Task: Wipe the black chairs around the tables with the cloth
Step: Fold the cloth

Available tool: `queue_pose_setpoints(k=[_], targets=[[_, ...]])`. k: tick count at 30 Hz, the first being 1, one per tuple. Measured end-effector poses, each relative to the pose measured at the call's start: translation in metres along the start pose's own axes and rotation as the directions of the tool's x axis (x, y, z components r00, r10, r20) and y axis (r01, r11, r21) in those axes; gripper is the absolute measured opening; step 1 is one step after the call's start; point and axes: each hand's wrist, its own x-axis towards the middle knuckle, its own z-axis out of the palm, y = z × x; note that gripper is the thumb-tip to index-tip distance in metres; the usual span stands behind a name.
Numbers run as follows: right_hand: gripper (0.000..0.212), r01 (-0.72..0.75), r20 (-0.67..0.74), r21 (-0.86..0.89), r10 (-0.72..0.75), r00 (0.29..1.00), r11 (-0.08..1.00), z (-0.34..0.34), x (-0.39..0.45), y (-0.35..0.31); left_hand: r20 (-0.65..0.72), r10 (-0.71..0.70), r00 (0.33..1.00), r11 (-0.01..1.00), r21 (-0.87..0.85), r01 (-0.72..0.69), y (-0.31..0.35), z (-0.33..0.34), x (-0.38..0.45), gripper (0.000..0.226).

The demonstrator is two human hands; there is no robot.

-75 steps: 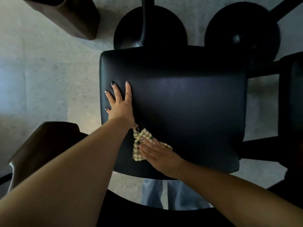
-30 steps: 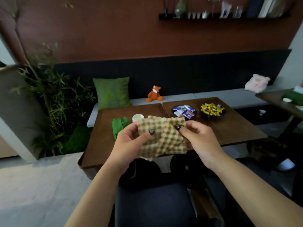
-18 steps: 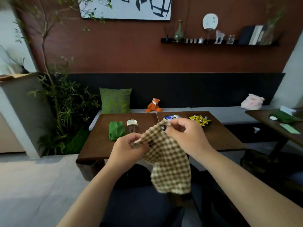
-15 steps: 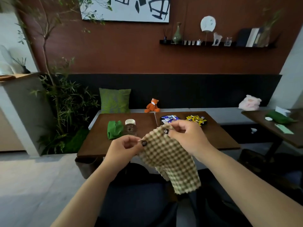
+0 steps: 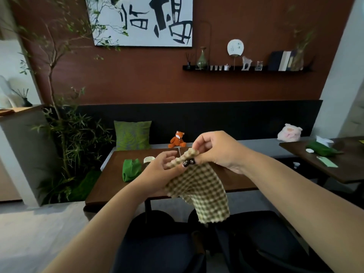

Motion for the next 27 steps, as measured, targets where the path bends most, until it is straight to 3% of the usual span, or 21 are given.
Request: queue_pose_setpoints(k=[3, 5, 7, 10, 13, 15, 17, 19, 20, 21, 23, 24, 27], targets=[[0.030, -0.021, 0.003, 0.059, 0.021, 1.000, 0.998, -0.001, 0.009, 0.000, 0.066, -0.048, 0.997, 0.969, -0.240, 0.063, -0.009, -0.012, 0.010, 0.054], [0.032, -0.058, -0.038, 0.064, 0.060, 0.997, 0.996, 0.000, 0.018, 0.002, 0.044, -0.027, 0.999, 0.964, -0.265, 0.037, -0.014, -0.024, 0.018, 0.034], [0.025, -0.100, -0.052, 0.068, 0.104, 0.993, 0.993, 0.002, 0.029, 0.006, -0.001, -0.017, 1.000, 0.959, -0.284, 0.016, -0.017, -0.039, 0.029, 0.035], [0.011, -0.215, 0.008, 0.096, 0.215, 0.976, 0.972, 0.009, 0.048, 0.011, -0.062, -0.013, 0.998, 0.977, -0.213, 0.000, -0.013, -0.061, 0.039, 0.038], [0.008, -0.271, -0.023, -0.122, 0.270, 0.962, 0.955, 0.023, 0.069, 0.006, -0.068, 0.012, 0.998, 0.998, -0.056, -0.016, -0.001, -0.077, 0.049, 0.014], [0.006, -0.212, -0.095, -0.328, 0.191, 0.977, 0.921, 0.029, 0.083, -0.006, -0.082, 0.092, 0.992, 0.992, 0.091, -0.084, 0.013, -0.090, 0.055, 0.015], [0.007, -0.051, -0.202, -0.446, -0.044, 0.978, 0.894, 0.034, 0.093, -0.018, -0.112, 0.292, 0.950, 0.942, 0.203, -0.266, 0.024, -0.106, 0.059, 0.015], [0.007, 0.161, -0.343, -0.432, -0.327, 0.881, 0.887, 0.045, 0.101, -0.021, -0.174, 0.508, 0.844, 0.855, 0.223, -0.469, 0.030, -0.125, 0.061, 0.017], [0.006, 0.216, -0.395, -0.411, -0.387, 0.833, 0.885, 0.056, 0.106, -0.016, -0.188, 0.565, 0.803, 0.821, 0.218, -0.527, 0.025, -0.133, 0.064, 0.020], [0.008, 0.182, -0.416, -0.408, -0.360, 0.835, 0.894, 0.070, 0.114, -0.007, -0.173, 0.565, 0.807, 0.818, 0.250, -0.519, 0.016, -0.138, 0.069, 0.024], [0.010, -0.092, -0.347, -0.414, -0.064, 0.936, 0.905, 0.104, 0.130, 0.023, -0.075, 0.403, 0.912, 0.830, 0.449, -0.330, -0.014, -0.142, 0.081, 0.033], [0.011, -0.199, -0.316, -0.391, 0.072, 0.946, 0.899, 0.117, 0.138, 0.038, -0.044, 0.315, 0.948, 0.816, 0.523, -0.247, -0.030, -0.144, 0.086, 0.033], [0.009, -0.205, -0.309, -0.250, 0.122, 0.943, 0.946, 0.130, 0.167, 0.058, -0.107, 0.217, 0.970, 0.902, 0.403, -0.158, -0.070, -0.161, 0.099, 0.023]])
